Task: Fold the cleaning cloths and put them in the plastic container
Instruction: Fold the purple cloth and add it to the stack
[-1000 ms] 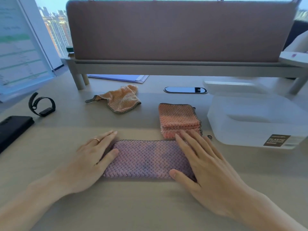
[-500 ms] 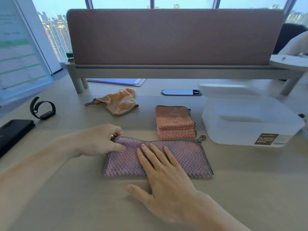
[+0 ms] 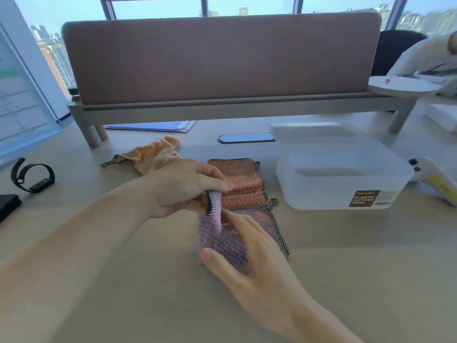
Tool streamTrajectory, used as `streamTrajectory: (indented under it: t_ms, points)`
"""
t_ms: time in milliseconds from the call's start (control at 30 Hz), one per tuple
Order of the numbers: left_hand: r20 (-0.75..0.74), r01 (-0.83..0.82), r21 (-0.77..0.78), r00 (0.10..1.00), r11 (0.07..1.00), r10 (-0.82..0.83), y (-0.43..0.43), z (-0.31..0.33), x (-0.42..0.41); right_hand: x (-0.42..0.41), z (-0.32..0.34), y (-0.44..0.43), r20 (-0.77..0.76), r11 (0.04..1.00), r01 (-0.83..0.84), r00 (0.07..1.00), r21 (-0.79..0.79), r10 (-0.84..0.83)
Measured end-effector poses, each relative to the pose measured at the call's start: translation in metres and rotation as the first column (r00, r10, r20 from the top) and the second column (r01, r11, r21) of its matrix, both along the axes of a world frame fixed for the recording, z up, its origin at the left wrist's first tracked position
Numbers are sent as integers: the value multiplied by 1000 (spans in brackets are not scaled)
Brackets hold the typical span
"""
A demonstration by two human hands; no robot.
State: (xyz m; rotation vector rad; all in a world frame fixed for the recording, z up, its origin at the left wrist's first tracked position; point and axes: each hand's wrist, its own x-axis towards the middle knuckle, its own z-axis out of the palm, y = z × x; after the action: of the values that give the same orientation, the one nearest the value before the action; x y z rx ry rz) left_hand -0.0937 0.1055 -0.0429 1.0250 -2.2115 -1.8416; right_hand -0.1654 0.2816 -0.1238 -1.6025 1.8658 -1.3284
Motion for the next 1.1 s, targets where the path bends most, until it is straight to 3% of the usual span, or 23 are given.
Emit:
streamTrajectory:
  t_ms: [100, 167, 367, 467, 567, 767, 900, 1033, 1100]
  points:
    - [88, 99, 43, 991, 994, -102, 12, -2, -27, -22, -4, 19, 374, 993, 108, 920, 53, -119]
    - [125, 139, 62, 981, 988, -146, 19, -6, -41, -39, -3, 26, 458, 974, 175, 861, 145, -223]
    - [235, 215, 22, 948, 976, -214, 26, -19, -67, -65, -2, 28, 326, 921, 249, 880, 301, -345]
    - [344, 290, -213, 916, 933, -206, 24, -28, -69, -69, -7, 26, 315, 907, 285, 869, 311, -381]
    - [448, 415, -518, 877, 748, -177, 22, -32, -68, -70, -7, 27, 305, 903, 286, 872, 320, -383]
    - [326, 343, -726, 935, 595, -142, 25, -42, -72, -70, -3, 31, 274, 901, 308, 878, 306, -393]
    - [307, 319, -780, 945, 539, -115, 28, -50, -71, -67, -9, 36, 53, 894, 354, 923, 275, -381]
    - [248, 260, -829, 964, 495, -92, 33, -54, -66, -64, -9, 37, -19, 896, 359, 930, 262, -367]
    - [144, 166, -875, 986, 454, -84, 39, -57, -55, -65, -7, 39, -59, 892, 371, 928, 257, -369]
